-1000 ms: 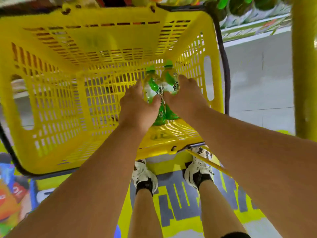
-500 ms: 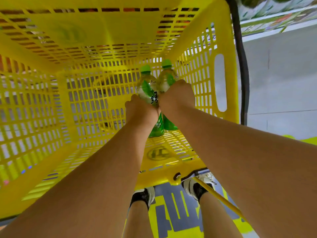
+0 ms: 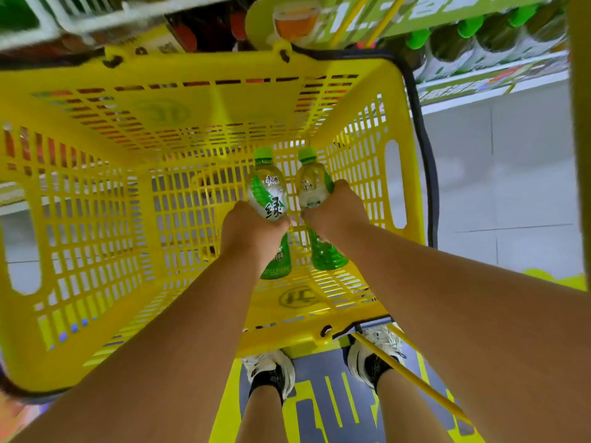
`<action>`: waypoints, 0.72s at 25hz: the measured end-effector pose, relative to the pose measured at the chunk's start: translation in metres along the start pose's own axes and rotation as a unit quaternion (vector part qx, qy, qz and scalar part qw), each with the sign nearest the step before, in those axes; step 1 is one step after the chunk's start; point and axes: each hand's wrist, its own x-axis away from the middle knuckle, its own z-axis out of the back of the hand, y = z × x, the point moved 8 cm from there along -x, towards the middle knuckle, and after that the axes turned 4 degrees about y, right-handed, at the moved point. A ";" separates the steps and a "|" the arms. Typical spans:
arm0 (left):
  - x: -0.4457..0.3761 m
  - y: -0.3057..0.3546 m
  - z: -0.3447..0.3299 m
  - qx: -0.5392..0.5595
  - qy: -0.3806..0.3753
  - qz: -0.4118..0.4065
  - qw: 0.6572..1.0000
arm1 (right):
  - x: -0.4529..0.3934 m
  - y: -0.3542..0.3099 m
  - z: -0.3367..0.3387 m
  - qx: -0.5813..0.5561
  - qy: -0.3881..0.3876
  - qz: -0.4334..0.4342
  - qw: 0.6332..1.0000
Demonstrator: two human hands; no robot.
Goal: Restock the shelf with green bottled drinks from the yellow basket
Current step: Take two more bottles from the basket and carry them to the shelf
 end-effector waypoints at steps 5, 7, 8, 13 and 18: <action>0.046 0.036 0.063 -0.007 0.051 -0.034 0.998 | 0.056 -0.021 0.056 -0.043 0.032 0.045 0.998; 0.075 0.046 0.093 0.010 0.065 -0.036 0.997 | 0.087 -0.036 0.086 -0.073 0.042 0.071 0.994; 0.092 0.053 0.109 0.026 0.071 -0.038 0.996 | 0.104 -0.046 0.104 -0.094 0.048 0.085 0.991; 0.195 0.093 0.198 0.107 0.085 -0.047 0.989 | 0.202 -0.085 0.195 -0.175 0.072 0.082 0.978; 0.311 0.160 0.305 0.148 0.109 -0.103 0.978 | 0.312 -0.148 0.303 -0.187 0.100 0.112 0.971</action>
